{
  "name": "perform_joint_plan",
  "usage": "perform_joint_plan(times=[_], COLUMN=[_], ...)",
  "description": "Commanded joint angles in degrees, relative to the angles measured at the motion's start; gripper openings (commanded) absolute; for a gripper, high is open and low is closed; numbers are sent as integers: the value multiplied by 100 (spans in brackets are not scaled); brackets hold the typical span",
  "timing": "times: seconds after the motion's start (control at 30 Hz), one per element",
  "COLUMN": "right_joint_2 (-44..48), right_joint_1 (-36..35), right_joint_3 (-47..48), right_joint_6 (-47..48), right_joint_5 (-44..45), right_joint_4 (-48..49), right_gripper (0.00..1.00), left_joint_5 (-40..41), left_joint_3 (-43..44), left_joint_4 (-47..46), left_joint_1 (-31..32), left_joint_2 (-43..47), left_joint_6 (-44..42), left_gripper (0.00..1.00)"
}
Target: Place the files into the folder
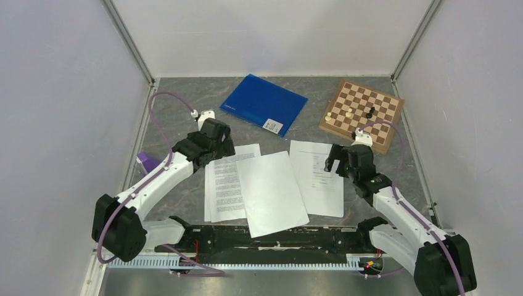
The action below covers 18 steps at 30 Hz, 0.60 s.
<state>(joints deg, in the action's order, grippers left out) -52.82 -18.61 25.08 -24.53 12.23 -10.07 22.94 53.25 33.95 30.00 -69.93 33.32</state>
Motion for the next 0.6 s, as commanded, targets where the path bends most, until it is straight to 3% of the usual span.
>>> perform_joint_plan(times=[0.0, 0.23, 0.57], right_joint_2=[-38, -419, -1190], right_joint_1=[378, 1046, 1051], right_joint_3=[-264, -658, -806], right_joint_6=[142, 83, -46], right_joint_5=[-697, -1416, -1761], right_joint_4=[500, 1291, 2028], right_gripper=[99, 99, 98], left_joint_5=[195, 99, -14], left_joint_3=[-173, -1090, -1822], left_joint_4=[-287, -588, -867], left_joint_1=[-187, -519, -542], left_joint_2=[-193, -65, 20], left_joint_6=[369, 1158, 1532], left_gripper=[98, 99, 99])
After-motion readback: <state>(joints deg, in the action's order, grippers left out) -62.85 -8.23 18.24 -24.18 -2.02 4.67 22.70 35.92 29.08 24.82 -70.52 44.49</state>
